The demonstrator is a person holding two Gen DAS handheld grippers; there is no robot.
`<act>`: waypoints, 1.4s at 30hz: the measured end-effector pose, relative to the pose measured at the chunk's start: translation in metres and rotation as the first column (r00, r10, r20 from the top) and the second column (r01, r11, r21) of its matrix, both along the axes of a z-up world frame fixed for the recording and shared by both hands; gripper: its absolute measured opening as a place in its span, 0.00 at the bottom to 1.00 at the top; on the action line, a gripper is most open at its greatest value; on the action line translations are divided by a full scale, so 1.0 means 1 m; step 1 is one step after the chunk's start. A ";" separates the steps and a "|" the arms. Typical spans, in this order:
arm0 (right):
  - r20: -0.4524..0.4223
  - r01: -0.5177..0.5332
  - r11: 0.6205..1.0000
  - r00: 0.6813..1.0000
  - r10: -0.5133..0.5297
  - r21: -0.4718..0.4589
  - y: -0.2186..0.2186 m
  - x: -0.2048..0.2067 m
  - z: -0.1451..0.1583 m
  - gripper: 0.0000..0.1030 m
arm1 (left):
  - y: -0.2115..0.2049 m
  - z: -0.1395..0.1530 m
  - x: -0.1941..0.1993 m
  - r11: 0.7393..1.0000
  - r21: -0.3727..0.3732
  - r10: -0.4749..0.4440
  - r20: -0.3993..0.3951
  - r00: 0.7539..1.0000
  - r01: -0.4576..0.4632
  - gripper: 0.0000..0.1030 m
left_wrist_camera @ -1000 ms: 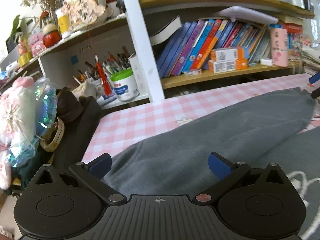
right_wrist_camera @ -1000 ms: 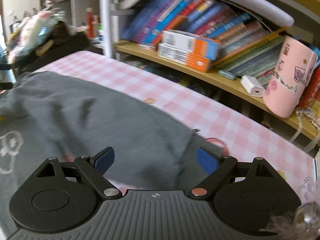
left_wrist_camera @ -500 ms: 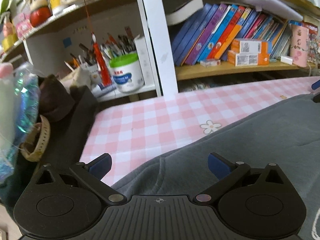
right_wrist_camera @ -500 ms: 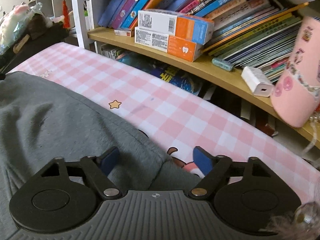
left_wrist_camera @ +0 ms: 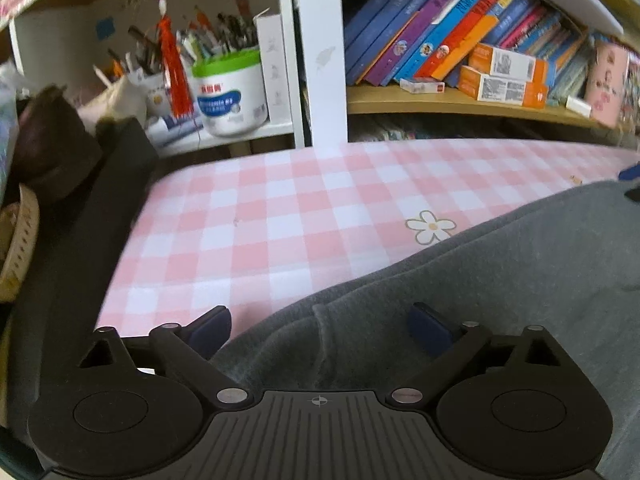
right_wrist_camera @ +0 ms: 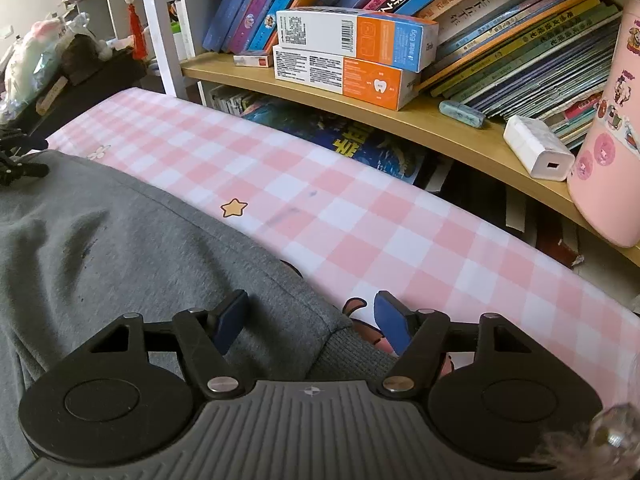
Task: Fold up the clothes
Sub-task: 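Lift the held leg with the right gripper and lay it over the other leg, then open the right gripper and hold both grippers above the folded pants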
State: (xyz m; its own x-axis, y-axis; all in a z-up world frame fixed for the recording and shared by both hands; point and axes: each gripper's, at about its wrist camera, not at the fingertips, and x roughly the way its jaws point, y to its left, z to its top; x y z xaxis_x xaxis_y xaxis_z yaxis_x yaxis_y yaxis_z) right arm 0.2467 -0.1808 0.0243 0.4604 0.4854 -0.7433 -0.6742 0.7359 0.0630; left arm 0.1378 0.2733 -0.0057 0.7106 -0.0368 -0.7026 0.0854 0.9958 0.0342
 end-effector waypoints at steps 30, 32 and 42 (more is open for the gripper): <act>0.324 -0.108 0.994 0.941 0.099 0.010 -0.074 -0.287 0.073 0.33 | -0.045 0.047 -0.268 0.997 -0.072 0.057 0.346 0.937 -0.034 0.54; 0.271 -0.116 0.993 0.956 0.113 -0.005 -0.081 -0.314 0.058 0.37 | -0.041 0.032 -0.292 0.988 -0.139 0.113 0.317 0.942 -0.072 0.73; -0.052 0.149 0.958 0.989 -0.141 0.243 -0.112 -0.342 0.019 0.51 | -0.011 -0.007 -0.345 0.751 -0.636 0.471 0.328 0.819 -0.177 0.78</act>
State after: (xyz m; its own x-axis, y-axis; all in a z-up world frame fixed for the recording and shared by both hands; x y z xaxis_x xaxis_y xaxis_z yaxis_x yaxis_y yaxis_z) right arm -0.0957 -0.2923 0.0435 0.5157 0.5850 -0.6259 -0.5558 0.7844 0.2752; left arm -0.2070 0.2624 -0.0128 0.9721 -0.0180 -0.2340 -0.1250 0.8041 -0.5812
